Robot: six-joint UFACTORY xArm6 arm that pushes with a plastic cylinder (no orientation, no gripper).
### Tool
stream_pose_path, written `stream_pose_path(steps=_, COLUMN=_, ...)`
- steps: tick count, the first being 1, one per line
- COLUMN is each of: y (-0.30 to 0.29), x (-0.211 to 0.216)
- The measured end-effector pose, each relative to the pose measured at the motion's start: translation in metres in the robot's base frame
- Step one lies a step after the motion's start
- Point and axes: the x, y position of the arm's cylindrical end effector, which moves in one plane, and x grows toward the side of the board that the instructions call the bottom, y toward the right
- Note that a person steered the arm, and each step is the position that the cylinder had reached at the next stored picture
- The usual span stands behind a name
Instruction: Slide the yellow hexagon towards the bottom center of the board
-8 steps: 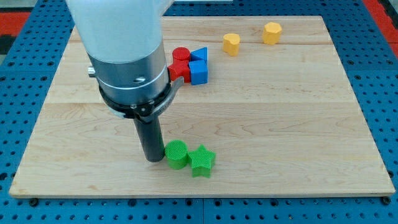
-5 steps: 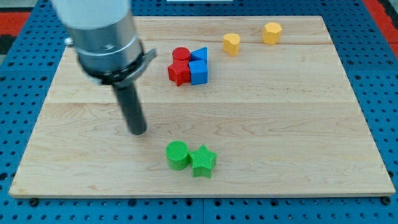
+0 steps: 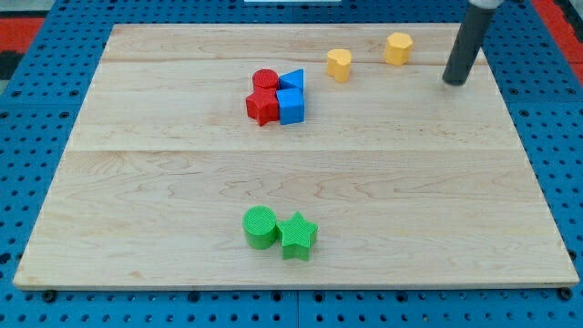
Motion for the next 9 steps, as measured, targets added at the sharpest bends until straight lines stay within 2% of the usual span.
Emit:
stream_pose_path(steps=1, y=0.001, x=-0.064)
stream_pose_path(steps=2, y=-0.021, x=-0.101)
stream_pose_path(steps=3, y=-0.055, x=-0.101)
stream_pose_path(steps=6, y=-0.056, x=-0.050)
stream_pose_path(steps=9, y=-0.074, x=-0.067)
